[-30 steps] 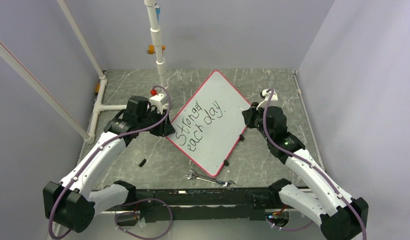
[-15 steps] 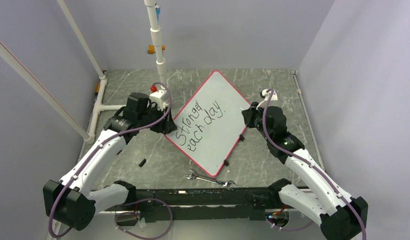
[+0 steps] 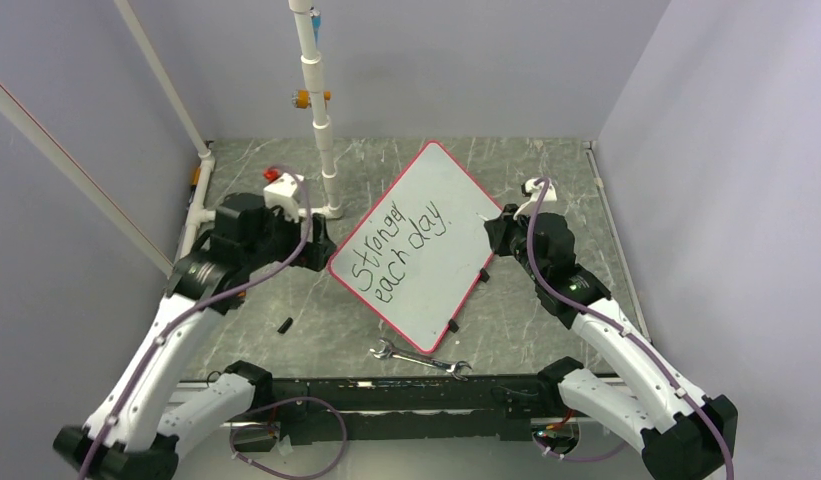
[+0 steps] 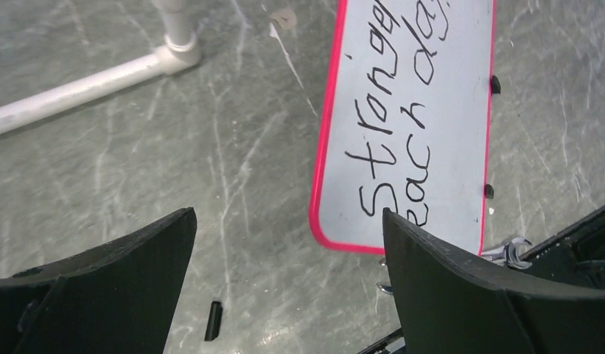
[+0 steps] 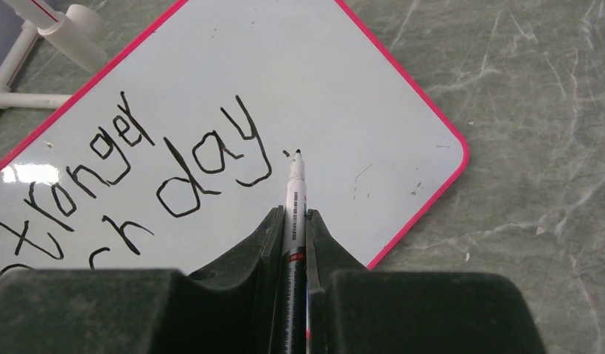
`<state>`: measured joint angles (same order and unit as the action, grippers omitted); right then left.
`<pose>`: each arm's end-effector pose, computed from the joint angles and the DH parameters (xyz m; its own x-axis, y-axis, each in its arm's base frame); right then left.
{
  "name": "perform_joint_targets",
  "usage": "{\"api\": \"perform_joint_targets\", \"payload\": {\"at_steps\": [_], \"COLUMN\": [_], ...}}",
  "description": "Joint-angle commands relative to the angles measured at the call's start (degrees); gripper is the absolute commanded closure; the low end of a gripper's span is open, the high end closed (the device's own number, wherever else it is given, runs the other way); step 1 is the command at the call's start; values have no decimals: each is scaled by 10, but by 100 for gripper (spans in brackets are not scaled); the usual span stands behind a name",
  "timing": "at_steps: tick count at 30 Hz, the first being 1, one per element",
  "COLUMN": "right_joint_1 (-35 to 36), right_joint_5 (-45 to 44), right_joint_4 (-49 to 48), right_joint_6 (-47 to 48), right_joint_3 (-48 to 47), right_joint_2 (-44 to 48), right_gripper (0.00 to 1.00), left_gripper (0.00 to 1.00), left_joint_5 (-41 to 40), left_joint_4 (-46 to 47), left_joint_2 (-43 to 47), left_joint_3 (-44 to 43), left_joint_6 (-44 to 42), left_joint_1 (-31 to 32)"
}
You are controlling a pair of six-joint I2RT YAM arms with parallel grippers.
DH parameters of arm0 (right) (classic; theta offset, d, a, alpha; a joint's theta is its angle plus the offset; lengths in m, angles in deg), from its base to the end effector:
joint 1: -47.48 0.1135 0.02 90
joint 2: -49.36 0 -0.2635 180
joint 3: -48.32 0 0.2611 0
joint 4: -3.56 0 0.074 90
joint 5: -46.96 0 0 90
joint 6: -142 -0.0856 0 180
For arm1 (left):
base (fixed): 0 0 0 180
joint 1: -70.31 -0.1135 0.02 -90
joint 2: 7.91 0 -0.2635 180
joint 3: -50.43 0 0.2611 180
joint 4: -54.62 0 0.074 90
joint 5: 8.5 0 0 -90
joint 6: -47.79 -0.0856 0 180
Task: Write a sentence on the whiteboard
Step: Put down the whiteboard on the whiteboard stand, then pick up the pen cap from the center of the board.
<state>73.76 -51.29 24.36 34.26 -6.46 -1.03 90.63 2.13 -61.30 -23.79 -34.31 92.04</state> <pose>0.2427 0.1061 0.2916 -0.3372 0.1698 -0.9260 -0.2226 0.9413 0.2537 0.2196 -0.1021 0.3347 -0.5504 0.0733 -0.8317 0.4193 0.8856 -0.1995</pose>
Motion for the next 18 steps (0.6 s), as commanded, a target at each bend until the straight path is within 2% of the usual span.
{"api": "perform_joint_targets", "payload": {"at_steps": [1,5,10,14,18], "right_joint_1": [-2,-2,-2,-2,-2], "right_joint_5": [11,21,32,40,39], "right_joint_4": [-7,-3,-2,-1,9], "right_joint_6": [-1,-4,-10,-15,-17], "right_joint_3": [-21,-24,-28,-32,-33], "right_joint_2": [17,22,23,26,35], "right_gripper": [100,100,100,100,100], "left_gripper": [1,1,1,4,8], "left_joint_5": [-87,-149,-233,-271,-302], "left_joint_4": [-44,-77,-121,-143,-164], "left_joint_2": [79,146,198,198,180], "left_joint_3": [18,79,141,181,186], "left_joint_6": [33,93,210,301,360], "left_joint_1": [2,2,2,3,3]}}
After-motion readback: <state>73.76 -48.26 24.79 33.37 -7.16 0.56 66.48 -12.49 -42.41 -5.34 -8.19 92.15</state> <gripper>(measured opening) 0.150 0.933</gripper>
